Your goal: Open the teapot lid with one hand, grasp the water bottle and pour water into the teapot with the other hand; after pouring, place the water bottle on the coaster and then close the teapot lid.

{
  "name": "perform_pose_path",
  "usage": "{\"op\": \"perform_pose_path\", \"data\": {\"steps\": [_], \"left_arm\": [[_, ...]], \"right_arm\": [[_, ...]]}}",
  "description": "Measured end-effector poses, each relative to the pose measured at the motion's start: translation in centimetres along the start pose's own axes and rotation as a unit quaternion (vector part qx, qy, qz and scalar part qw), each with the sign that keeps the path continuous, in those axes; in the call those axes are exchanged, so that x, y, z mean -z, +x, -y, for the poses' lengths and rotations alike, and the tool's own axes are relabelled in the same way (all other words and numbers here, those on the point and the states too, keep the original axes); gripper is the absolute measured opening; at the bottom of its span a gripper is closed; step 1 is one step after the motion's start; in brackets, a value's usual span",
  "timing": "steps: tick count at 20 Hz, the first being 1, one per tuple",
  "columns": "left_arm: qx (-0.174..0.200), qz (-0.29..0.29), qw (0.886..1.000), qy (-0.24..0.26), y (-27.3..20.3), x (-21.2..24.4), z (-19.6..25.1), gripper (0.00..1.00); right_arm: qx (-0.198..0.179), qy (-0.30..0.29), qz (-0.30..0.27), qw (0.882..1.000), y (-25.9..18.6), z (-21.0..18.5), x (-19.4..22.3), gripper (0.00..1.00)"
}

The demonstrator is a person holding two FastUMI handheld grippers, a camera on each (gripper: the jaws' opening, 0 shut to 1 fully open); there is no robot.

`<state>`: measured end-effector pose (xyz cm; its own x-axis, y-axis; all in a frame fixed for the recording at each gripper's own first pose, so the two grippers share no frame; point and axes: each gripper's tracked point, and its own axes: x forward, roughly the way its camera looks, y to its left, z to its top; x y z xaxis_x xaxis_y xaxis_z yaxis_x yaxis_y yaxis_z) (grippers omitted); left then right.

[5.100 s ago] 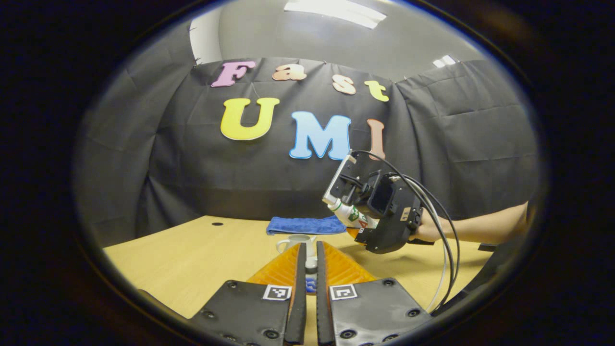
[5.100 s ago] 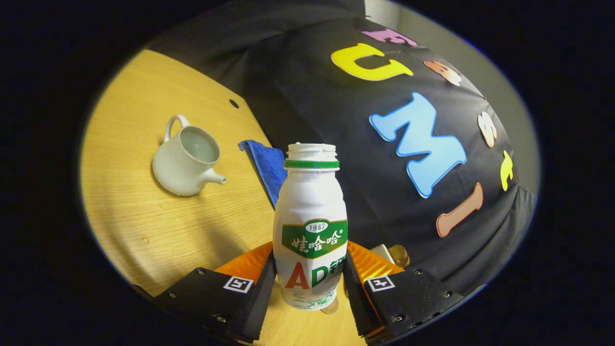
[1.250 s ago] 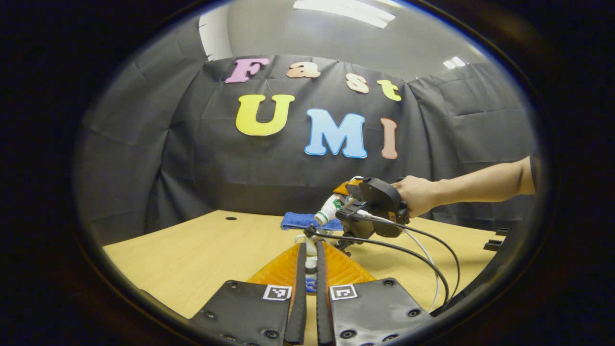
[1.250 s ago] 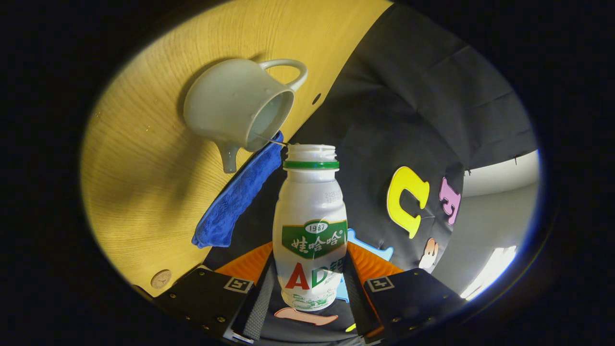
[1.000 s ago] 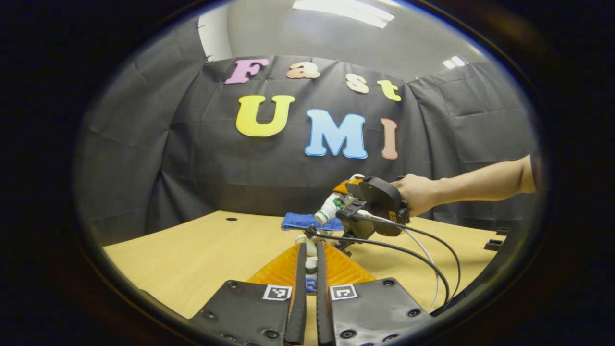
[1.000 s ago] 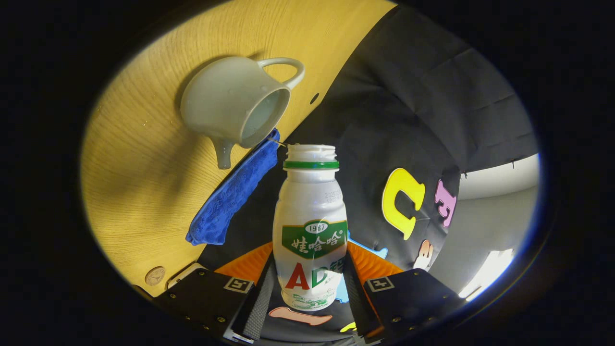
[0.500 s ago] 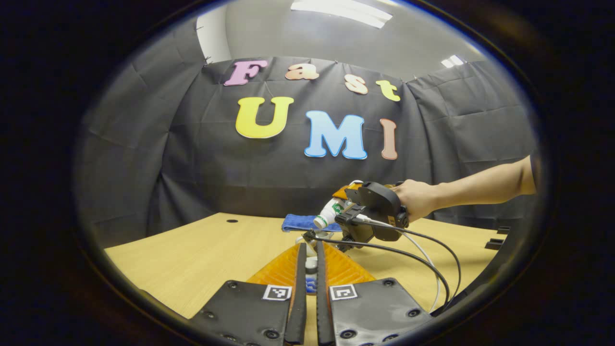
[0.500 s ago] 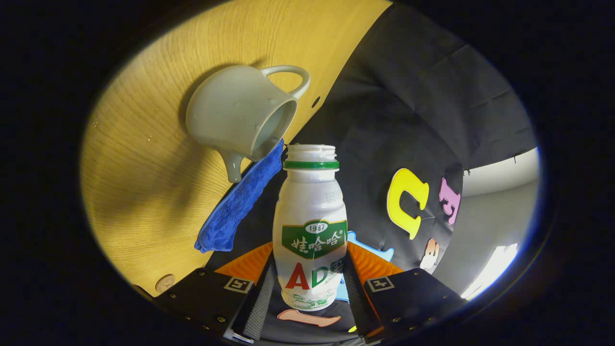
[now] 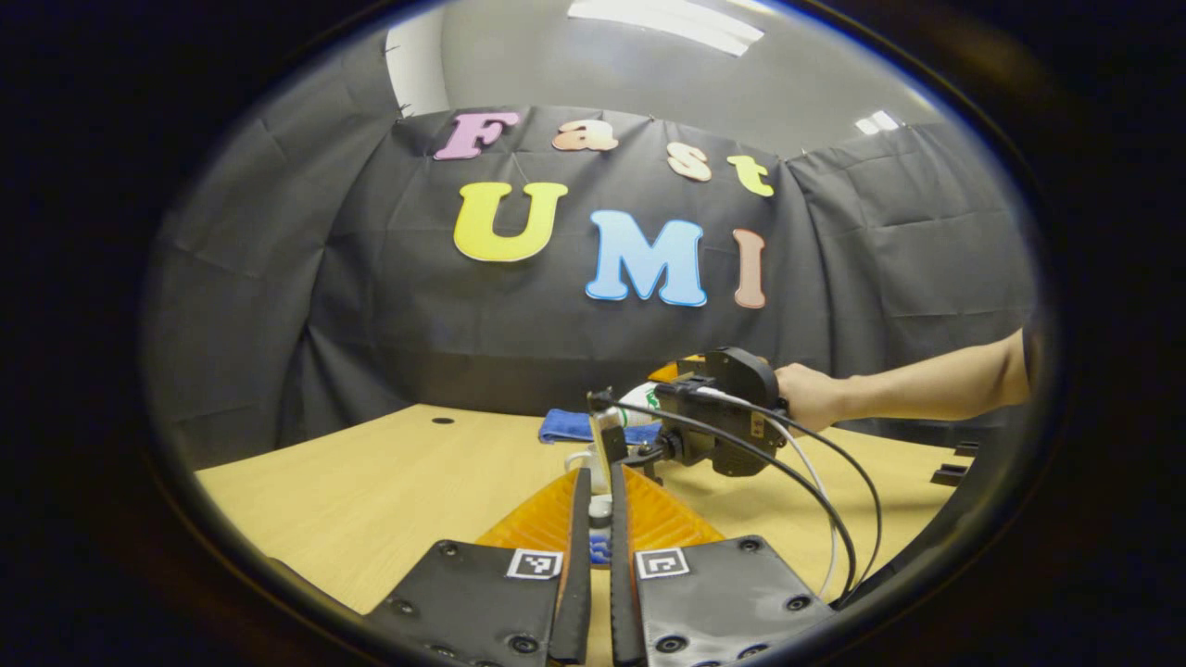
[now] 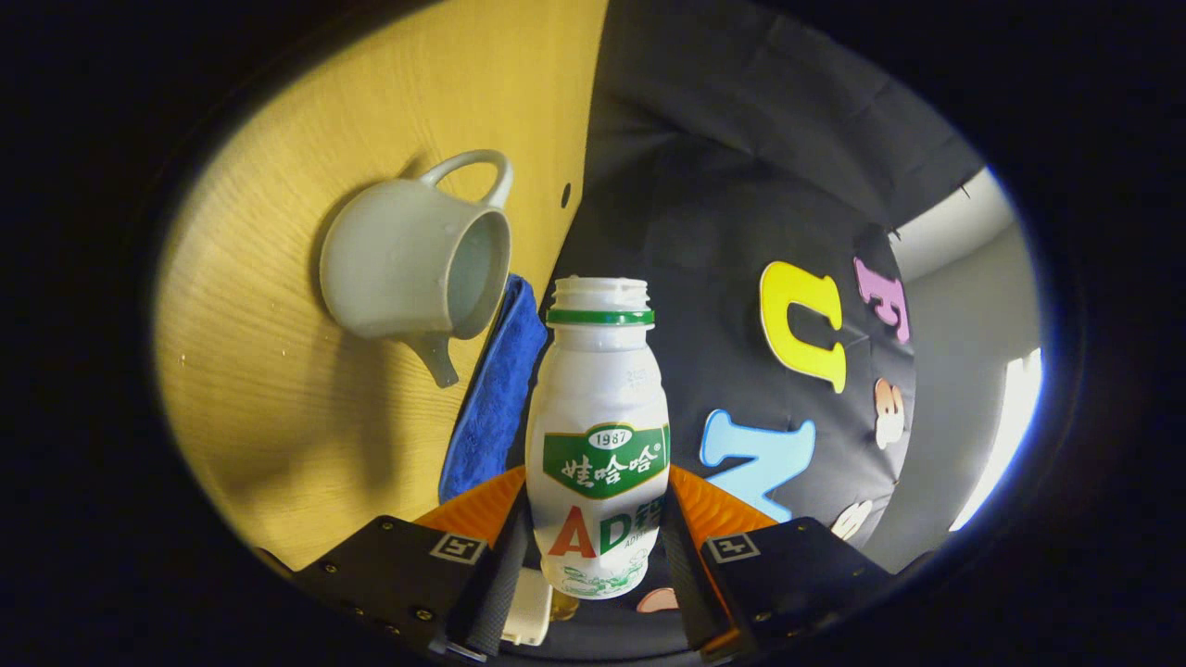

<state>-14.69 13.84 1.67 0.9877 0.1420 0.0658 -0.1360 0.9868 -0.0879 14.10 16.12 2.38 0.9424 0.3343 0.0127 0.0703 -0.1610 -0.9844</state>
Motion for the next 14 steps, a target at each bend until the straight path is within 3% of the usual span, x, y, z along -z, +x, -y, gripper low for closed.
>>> {"op": "perform_pose_path", "data": {"steps": [2, 3, 4, 5, 7, 9, 10, 12, 14], "left_arm": [[0.003, 0.012, 1.000, 0.002, 0.7, -1.4, 0.0, 0.19], [0.009, 0.018, 1.000, -0.004, 1.1, -1.9, 0.4, 0.10], [0.015, 0.017, 1.000, -0.009, 1.5, -1.9, 0.7, 0.19], [0.017, 0.012, 1.000, -0.012, 2.2, -1.4, 0.8, 0.19], [0.017, 0.006, 1.000, -0.019, 3.5, -1.4, 0.5, 0.19], [0.021, 0.015, 0.999, -0.035, 5.2, -2.8, 0.5, 0.19], [0.023, 0.019, 0.999, -0.044, 6.4, -3.3, 0.4, 0.15], [0.023, 0.023, 0.998, -0.049, 9.1, -4.2, 0.2, 0.19], [0.020, 0.017, 0.998, -0.051, 12.0, -4.4, -0.1, 0.15]], "right_arm": [[-0.022, 0.076, 0.003, 0.997, 0.0, -0.7, 0.1, 0.71], [-0.022, 0.113, 0.001, 0.993, -0.3, -0.6, 0.3, 0.71], [-0.026, 0.161, -0.001, 0.987, -0.9, -0.6, 0.6, 0.71], [-0.031, 0.216, -0.002, 0.976, -1.2, -0.8, 1.0, 0.71], [-0.040, 0.328, -0.011, 0.944, -2.0, -0.8, 1.9, 0.71], [-0.049, 0.438, -0.013, 0.897, -2.8, 0.1, 2.9, 0.71], [-0.054, 0.488, -0.014, 0.871, -2.9, 0.9, 3.0, 0.71], [-0.066, 0.582, -0.007, 0.811, -3.8, 2.0, 3.9, 0.71], [-0.073, 0.653, 0.002, 0.753, -5.0, 2.8, 4.7, 0.71]]}}
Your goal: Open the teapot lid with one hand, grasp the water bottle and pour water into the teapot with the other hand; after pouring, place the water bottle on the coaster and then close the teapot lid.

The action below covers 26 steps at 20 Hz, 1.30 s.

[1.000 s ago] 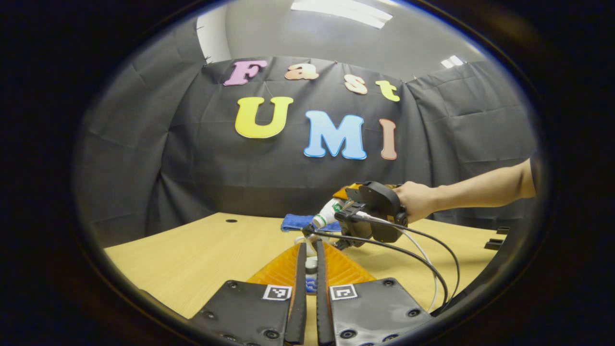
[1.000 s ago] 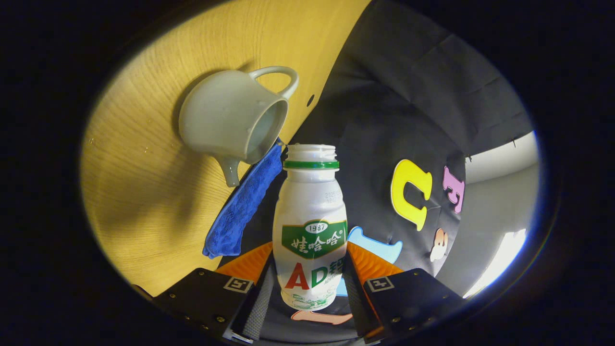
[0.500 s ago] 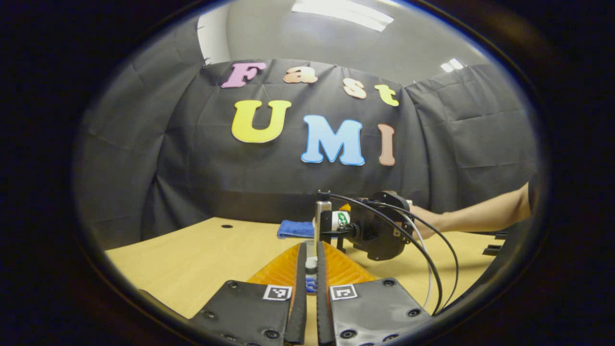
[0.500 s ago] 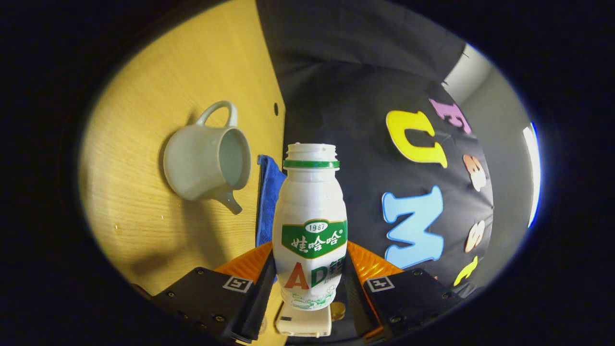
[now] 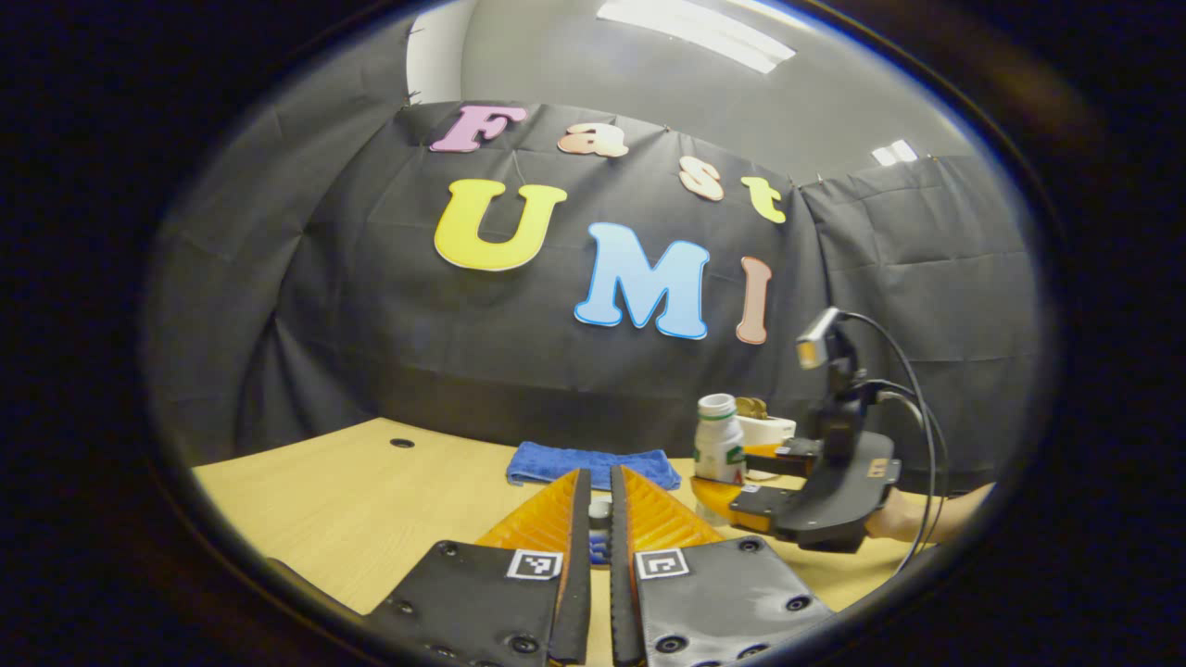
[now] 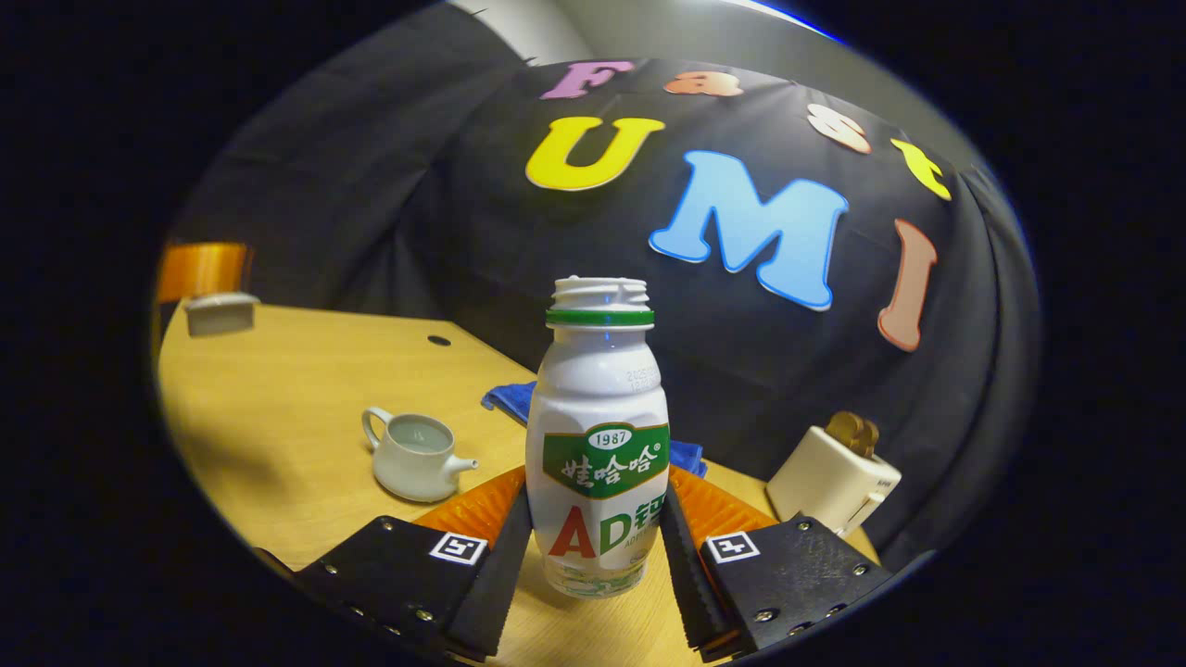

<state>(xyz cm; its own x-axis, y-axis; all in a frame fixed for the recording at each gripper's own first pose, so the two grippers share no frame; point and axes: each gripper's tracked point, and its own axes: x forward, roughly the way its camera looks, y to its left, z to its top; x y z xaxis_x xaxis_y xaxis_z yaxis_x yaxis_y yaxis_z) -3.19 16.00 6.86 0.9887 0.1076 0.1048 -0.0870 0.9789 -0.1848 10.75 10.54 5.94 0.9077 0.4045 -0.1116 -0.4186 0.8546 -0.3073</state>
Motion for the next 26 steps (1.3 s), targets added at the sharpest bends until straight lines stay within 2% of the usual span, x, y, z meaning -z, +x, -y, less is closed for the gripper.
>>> {"op": "perform_pose_path", "data": {"steps": [1, 3, 4, 6, 7, 9, 12, 13, 16, 20, 21, 22, 23, 24, 25, 26], "left_arm": [[0.001, -0.003, 1.000, -0.005, 1.2, 0.0, 0.0, 0.19], [0.004, -0.016, 1.000, -0.010, 3.9, 0.4, 0.2, 0.15], [0.003, -0.023, 1.000, -0.006, 5.1, 0.8, 0.2, 0.19], [0.002, -0.034, 0.999, 0.010, 7.2, 1.5, 0.4, 0.15], [-0.001, -0.040, 0.999, 0.018, 8.1, 1.9, 0.6, 0.19], [0.003, -0.048, 0.998, 0.033, 9.9, 2.9, 1.1, 0.15], [-0.016, -0.066, 0.996, 0.065, 12.3, 5.3, 0.5, 0.15], [-0.019, -0.070, 0.995, 0.068, 12.9, 6.0, 0.2, 0.19], [-0.024, -0.091, 0.993, 0.068, 14.3, 8.4, -0.2, 0.19], [-0.033, -0.106, 0.992, 0.055, 14.7, 10.1, -0.9, 0.19], [-0.035, -0.108, 0.992, 0.059, 14.6, 10.2, -1.1, 0.15], [-0.040, -0.110, 0.991, 0.061, 14.5, 10.3, -1.4, 0.19], [-0.037, -0.107, 0.992, 0.056, 14.5, 10.4, -1.4, 0.15], [-0.038, -0.108, 0.992, 0.052, 14.4, 10.4, -1.4, 0.19], [-0.037, -0.111, 0.992, 0.053, 14.5, 10.7, -1.3, 0.15], [-0.036, -0.111, 0.992, 0.056, 14.5, 10.7, -1.2, 0.19]], "right_arm": [[0.003, 0.035, 0.008, 0.999, -0.8, 0.6, -0.6, 0.71], [0.015, 0.090, 0.026, 0.995, -2.2, 2.0, -1.6, 0.71], [0.020, 0.111, 0.030, 0.993, -3.1, 3.1, -1.2, 0.71], [0.023, 0.138, 0.029, 0.990, -4.8, 4.7, 0.7, 0.71], [0.028, 0.144, 0.025, 0.989, -5.7, 5.2, 2.1, 0.71], [0.039, 0.154, 0.024, 0.987, -6.6, 6.3, 3.6, 0.71], [0.042, 0.168, 0.023, 0.985, -6.6, 6.8, 4.5, 0.71], [0.036, 0.177, 0.023, 0.983, -7.0, 6.6, 4.7, 0.71], [0.034, 0.190, 0.039, 0.980, -8.3, 6.6, 3.9, 0.71], [0.057, 0.163, 0.048, 0.984, -8.9, 7.8, 3.3, 0.71], [0.057, 0.163, 0.048, 0.984, -9.0, 7.8, 3.2, 0.71], [0.058, 0.163, 0.049, 0.984, -9.1, 7.9, 3.3, 0.71], [0.060, 0.162, 0.048, 0.984, -9.2, 7.9, 3.4, 0.71], [0.060, 0.161, 0.045, 0.984, -9.0, 7.9, 3.5, 0.71], [0.060, 0.162, 0.043, 0.984, -8.9, 7.9, 3.6, 0.71], [0.059, 0.165, 0.041, 0.984, -9.0, 7.8, 4.0, 0.71]]}}
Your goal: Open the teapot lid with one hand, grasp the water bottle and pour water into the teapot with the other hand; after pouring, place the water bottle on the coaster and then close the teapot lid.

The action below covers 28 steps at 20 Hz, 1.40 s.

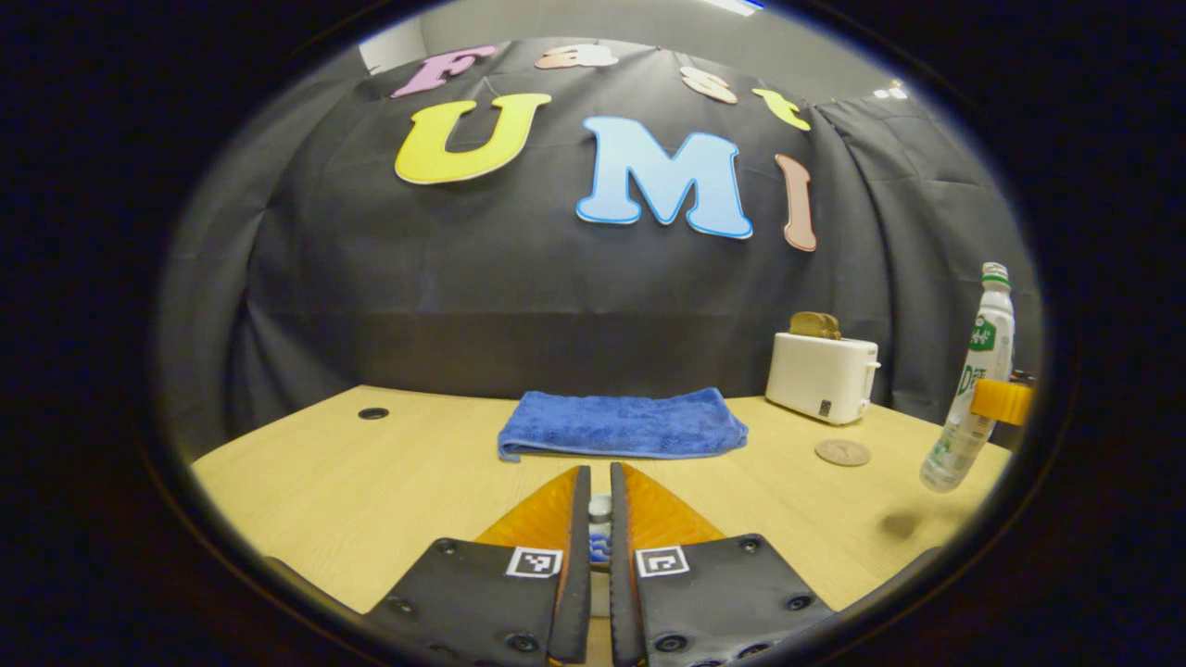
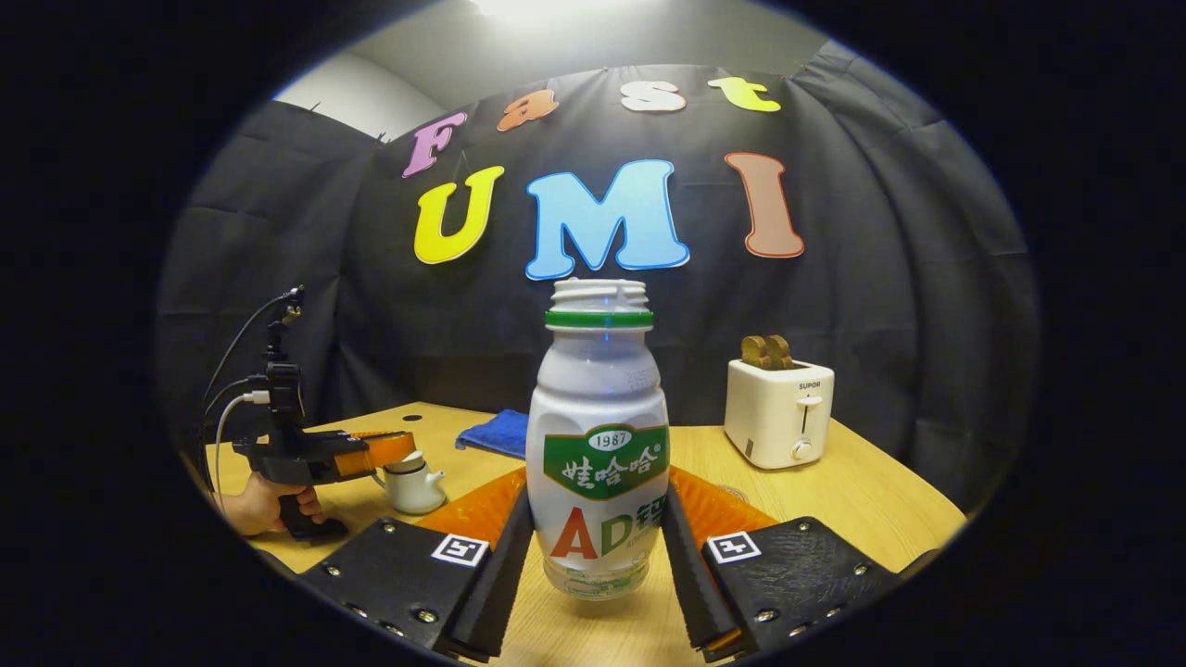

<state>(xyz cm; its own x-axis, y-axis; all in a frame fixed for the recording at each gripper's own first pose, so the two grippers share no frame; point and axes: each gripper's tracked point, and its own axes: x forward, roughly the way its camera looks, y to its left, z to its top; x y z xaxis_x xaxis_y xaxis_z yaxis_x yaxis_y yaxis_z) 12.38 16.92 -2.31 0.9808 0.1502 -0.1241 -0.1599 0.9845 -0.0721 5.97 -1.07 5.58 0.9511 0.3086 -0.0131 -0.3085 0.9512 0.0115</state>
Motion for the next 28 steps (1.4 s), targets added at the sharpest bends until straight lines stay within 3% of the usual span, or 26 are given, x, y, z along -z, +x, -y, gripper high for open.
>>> {"op": "perform_pose_path", "data": {"steps": [2, 4, 5, 8, 10, 13, 17, 20, 24, 28], "left_arm": [[0.000, -0.002, 1.000, 0.006, 0.0, 0.2, 0.1, 0.15], [0.000, -0.003, 1.000, -0.001, 0.0, 0.5, 0.0, 0.19], [0.000, -0.004, 1.000, -0.004, 0.0, 0.6, 0.1, 0.15], [0.002, -0.003, 1.000, -0.002, -0.1, 0.5, 0.2, 0.19], [0.023, 0.002, 1.000, -0.014, -0.3, 0.4, 1.0, 0.19], [0.023, 0.024, 0.999, -0.023, -1.2, -1.2, 0.8, 0.35], [0.022, 0.058, 0.997, -0.034, -2.9, -3.9, 0.2, 0.45], [0.044, 0.086, 0.995, -0.036, -5.5, -6.3, 1.2, 0.86], [0.045, 0.122, 0.991, -0.030, -9.7, -8.8, 1.6, 0.96], [0.034, 0.152, 0.988, -0.009, -13.9, -10.8, 1.3, 0.96]], "right_arm": [[0.000, 0.003, -0.003, 1.000, 0.1, 0.0, 0.3, 0.71], [0.004, -0.002, -0.008, 1.000, 0.4, 0.2, 0.5, 0.71], [0.000, 0.000, -0.009, 1.000, 0.6, 0.1, 0.6, 0.71], [-0.004, -0.007, -0.017, 1.000, 1.6, -0.1, 1.0, 0.71], [0.009, -0.026, -0.017, 0.999, 2.5, 0.8, 0.7, 0.71], [0.022, -0.030, -0.021, 0.999, 3.9, 2.0, 0.2, 0.71], [0.063, -0.026, -0.023, 0.997, 7.3, 5.4, -0.9, 0.71], [0.094, -0.015, -0.028, 0.995, 9.5, 8.2, -1.1, 0.71], [0.130, -0.017, -0.041, 0.990, 12.4, 11.3, 0.4, 0.70], [0.138, -0.014, -0.057, 0.989, 14.5, 12.3, 2.4, 0.71]]}}
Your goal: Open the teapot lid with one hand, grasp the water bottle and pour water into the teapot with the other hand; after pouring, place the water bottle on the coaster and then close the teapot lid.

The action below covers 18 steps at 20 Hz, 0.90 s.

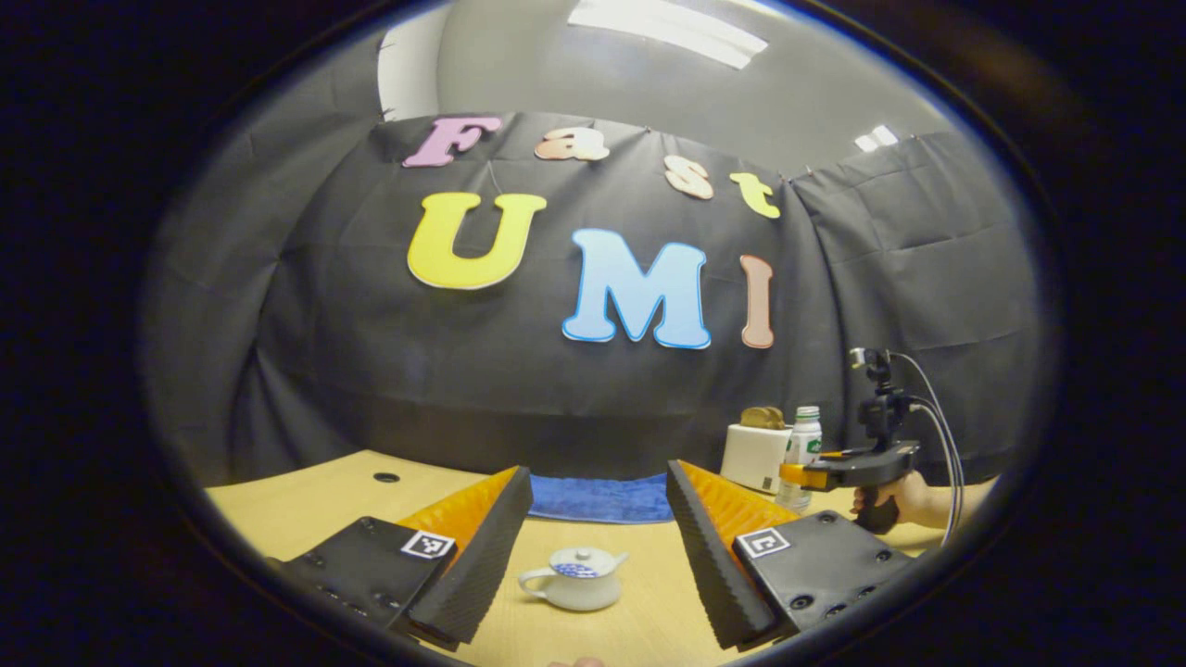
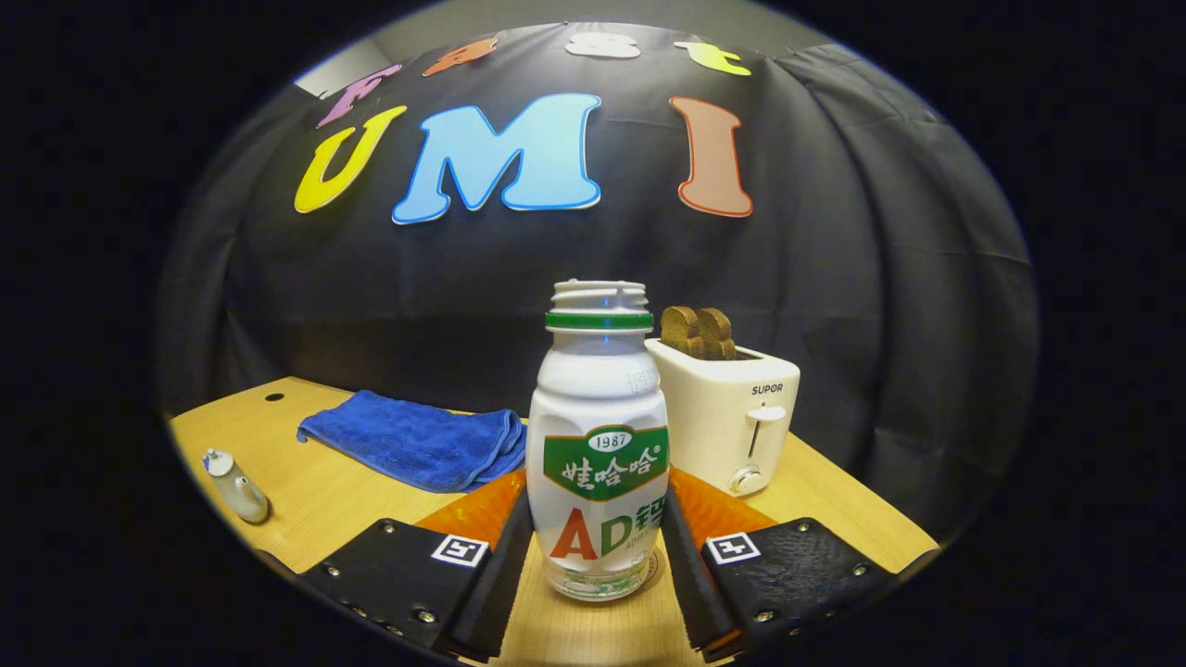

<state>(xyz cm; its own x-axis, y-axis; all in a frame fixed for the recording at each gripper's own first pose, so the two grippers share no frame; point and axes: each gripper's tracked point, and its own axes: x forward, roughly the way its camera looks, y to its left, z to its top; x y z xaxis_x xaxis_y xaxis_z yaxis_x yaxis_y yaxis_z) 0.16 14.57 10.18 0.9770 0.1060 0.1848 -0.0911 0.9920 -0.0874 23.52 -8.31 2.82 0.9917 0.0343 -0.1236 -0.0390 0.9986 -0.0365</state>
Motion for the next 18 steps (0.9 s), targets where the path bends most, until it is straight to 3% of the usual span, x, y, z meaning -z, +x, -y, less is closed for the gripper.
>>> {"op": "perform_pose_path", "data": {"steps": [5, 18], "left_arm": [[-0.009, 0.015, 0.999, 0.031, -1.4, -1.1, -0.3, 0.96], [-0.010, -0.008, 1.000, 0.023, -0.5, 1.0, -0.5, 0.97]], "right_arm": [[0.023, 0.006, 0.002, 1.000, 1.3, 1.2, 0.8, 0.70], [0.026, 0.000, 0.001, 1.000, 2.7, 0.9, 1.4, 0.71]]}}
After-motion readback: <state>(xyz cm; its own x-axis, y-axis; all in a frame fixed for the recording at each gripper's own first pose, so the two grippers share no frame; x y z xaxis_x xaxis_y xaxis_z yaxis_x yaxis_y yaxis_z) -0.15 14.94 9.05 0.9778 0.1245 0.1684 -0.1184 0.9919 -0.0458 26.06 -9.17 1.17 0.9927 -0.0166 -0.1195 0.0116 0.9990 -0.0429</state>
